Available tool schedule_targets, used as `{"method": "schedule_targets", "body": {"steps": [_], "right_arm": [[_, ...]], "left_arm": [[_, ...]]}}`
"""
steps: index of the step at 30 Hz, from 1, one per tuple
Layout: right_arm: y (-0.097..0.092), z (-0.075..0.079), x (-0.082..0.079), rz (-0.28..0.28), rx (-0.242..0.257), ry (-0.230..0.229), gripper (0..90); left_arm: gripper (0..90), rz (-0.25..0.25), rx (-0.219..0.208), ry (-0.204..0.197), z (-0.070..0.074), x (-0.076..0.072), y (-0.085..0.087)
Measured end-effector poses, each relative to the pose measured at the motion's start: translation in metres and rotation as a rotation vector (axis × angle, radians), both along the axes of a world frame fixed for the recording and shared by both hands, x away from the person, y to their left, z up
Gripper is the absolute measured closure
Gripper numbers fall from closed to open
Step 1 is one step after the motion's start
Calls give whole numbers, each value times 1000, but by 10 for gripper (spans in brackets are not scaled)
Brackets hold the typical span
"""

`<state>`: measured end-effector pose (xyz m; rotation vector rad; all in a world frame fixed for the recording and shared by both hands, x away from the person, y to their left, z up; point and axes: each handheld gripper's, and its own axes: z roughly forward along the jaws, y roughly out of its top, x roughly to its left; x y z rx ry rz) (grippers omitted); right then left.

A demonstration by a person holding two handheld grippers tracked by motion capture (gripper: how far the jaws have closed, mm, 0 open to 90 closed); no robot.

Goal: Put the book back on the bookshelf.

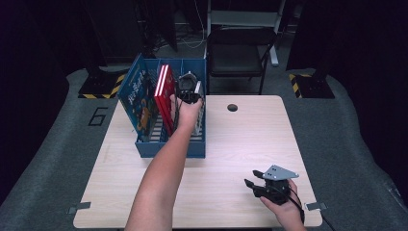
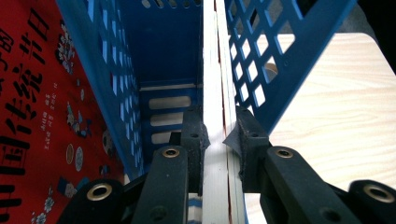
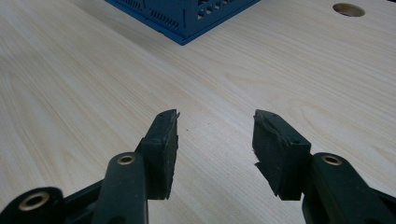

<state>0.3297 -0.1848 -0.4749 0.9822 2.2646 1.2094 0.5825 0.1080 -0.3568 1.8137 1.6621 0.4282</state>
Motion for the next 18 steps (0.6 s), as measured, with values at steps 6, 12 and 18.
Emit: {"method": "schedule_targets", "body": {"steps": [6, 12, 18], "right_arm": [[0, -1, 0, 0, -1, 4, 502], [0, 0, 0, 1, 1, 0, 502], [-1, 0, 0, 6, 1, 2, 502]], "left_arm": [[769, 5, 1, 16, -7, 2, 0], [769, 19, -9, 16, -13, 4, -1], [769, 26, -8, 19, -19, 5, -3]]}}
